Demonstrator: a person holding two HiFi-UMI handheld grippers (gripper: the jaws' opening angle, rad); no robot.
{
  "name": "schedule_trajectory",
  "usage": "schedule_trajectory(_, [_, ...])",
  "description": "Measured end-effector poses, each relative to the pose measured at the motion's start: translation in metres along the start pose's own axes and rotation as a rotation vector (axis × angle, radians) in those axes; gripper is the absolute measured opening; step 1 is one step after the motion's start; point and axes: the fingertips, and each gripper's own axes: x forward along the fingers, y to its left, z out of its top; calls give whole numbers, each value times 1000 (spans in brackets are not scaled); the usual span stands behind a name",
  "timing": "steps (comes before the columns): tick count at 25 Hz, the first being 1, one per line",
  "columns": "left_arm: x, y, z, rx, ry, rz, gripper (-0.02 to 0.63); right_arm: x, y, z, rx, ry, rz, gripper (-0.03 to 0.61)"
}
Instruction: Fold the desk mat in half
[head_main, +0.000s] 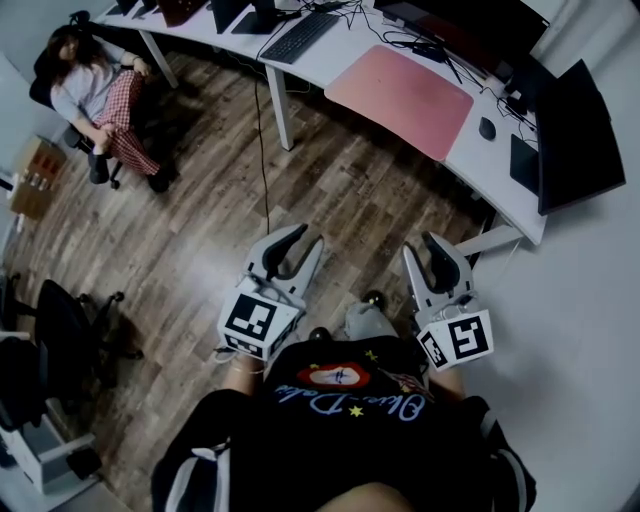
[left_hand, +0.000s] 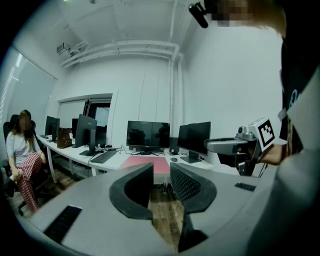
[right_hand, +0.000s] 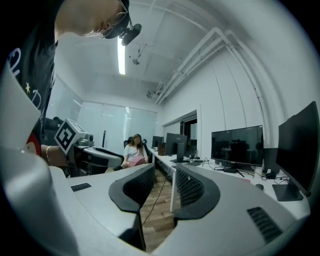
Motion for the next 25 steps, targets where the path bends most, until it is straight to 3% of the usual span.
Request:
schedule_trajectory(15, [87, 68, 0, 29, 63, 176, 89, 98, -97, -19, 18, -7, 86, 114])
schedule_trajectory(25, [186, 86, 9, 44, 116, 214, 100, 149, -192, -33, 3, 32, 101, 123])
